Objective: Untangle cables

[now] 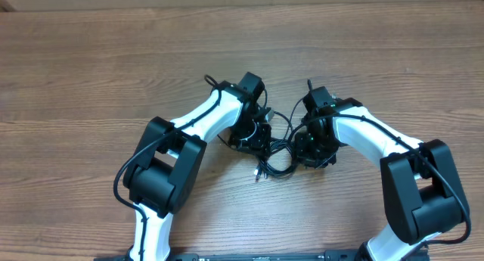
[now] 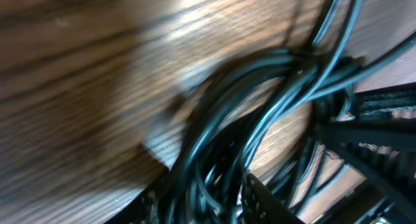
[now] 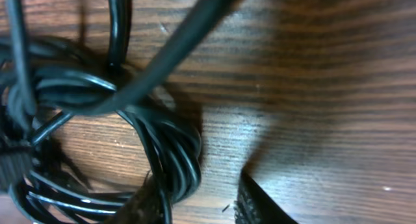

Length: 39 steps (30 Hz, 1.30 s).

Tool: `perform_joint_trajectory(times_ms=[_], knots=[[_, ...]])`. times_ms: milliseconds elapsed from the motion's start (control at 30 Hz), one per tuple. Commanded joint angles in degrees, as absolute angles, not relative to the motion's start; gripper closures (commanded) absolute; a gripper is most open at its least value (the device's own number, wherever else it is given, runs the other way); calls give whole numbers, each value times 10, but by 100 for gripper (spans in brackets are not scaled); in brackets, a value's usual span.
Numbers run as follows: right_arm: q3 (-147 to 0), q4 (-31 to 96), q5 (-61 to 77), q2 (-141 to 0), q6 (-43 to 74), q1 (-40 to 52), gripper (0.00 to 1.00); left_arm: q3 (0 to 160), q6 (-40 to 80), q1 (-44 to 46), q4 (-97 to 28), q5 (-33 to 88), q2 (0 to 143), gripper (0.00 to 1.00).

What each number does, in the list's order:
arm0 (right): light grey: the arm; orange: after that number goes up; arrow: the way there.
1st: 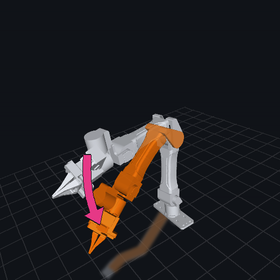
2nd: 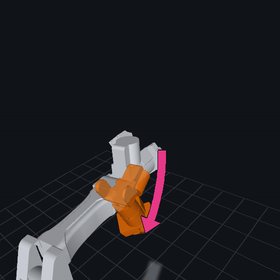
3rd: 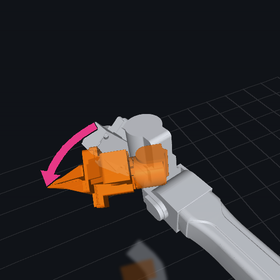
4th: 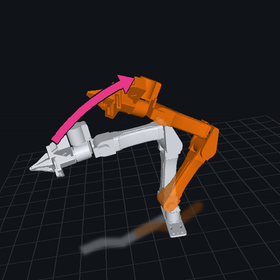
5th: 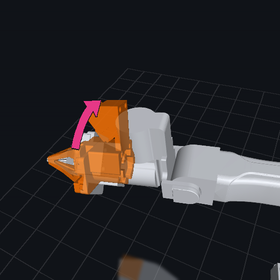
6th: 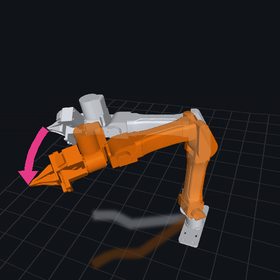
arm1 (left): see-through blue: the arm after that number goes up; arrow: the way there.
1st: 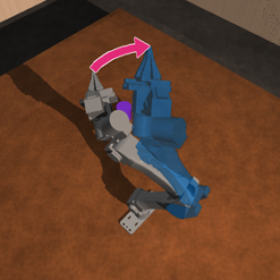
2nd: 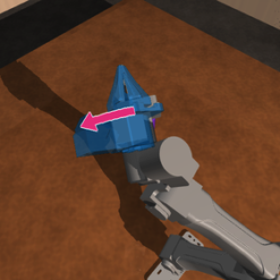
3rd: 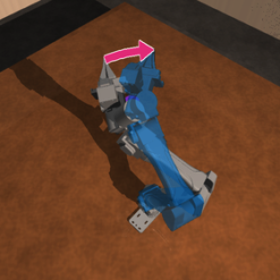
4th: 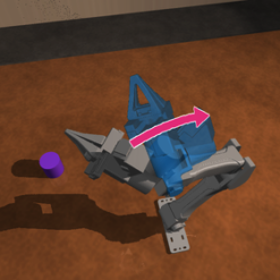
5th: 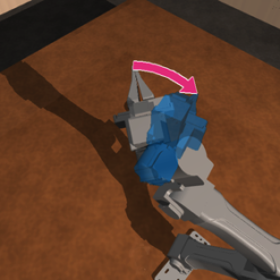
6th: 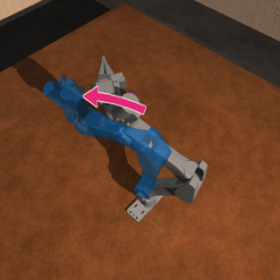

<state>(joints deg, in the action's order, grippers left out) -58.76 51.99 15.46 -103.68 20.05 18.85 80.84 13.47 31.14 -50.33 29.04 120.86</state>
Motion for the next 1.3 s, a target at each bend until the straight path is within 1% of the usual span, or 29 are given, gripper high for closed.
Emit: perform_joint_trajectory(times_ms=[0, 33, 100, 133, 167, 233, 300, 367, 500, 600, 733, 800, 900, 933, 1067, 1267], knots=[[-565, 510, 124, -1036, 212, 189, 70, 756, 165, 320, -465, 276, 1216, 65], [-561, 506, 121, -1036, 212, 189, 71, 745, 168, 320, -453, 276, 1216, 65], [-558, 501, 121, -1036, 211, 189, 71, 737, 170, 319, -445, 278, 1216, 70], [-560, 500, 121, -1036, 208, 189, 67, 738, 169, 317, -445, 282, 1216, 85], [-566, 503, 123, -1036, 205, 189, 64, 740, 166, 315, -446, 283, 1216, 95], [-588, 524, 140, -1036, 192, 187, 61, 748, 142, 310, -448, 286, 1216, 96], [-620, 551, 166, -1036, 170, 186, 61, 765, 105, 303, -462, 283, 1214, 96], [-658, 582, 172, -1036, 159, 186, 58, 786, 69, 296, -474, 276, 1211, 96], [-725, 632, 173, -1036, 147, 186, 54, 832, 11, 284, -480, 234, 1210, 96], [-743, 629, 172, -1036, 163, 186, 53, 844, -49, 281, -452, 220, 1210, 96], [-740, 608, 167, -1036, 234, 186, 53, 844, -100, 282, -437, 228, 1210, 96], [-734, 595, 150, -1036, 266, 186, 53, 844, -123, 282, -442, 253, 1210, 96], [-720, 559, 119, -1036, 313, 186, 43, 844, -129, 273, -445, 273, 1210, 96], [-717, 545, 116, -1036, 320, 186, 42, 844, -130, 269, -446, 283, 1210, 96], [-712, 501, 112, -1036, 350, 186, 42, 844, -181, 247, -473, 380, 1210, 96], [-708, 493, 71, -1036, 371, 186, 43, 844, -265, 205, -531, 506, 1210, 96]])
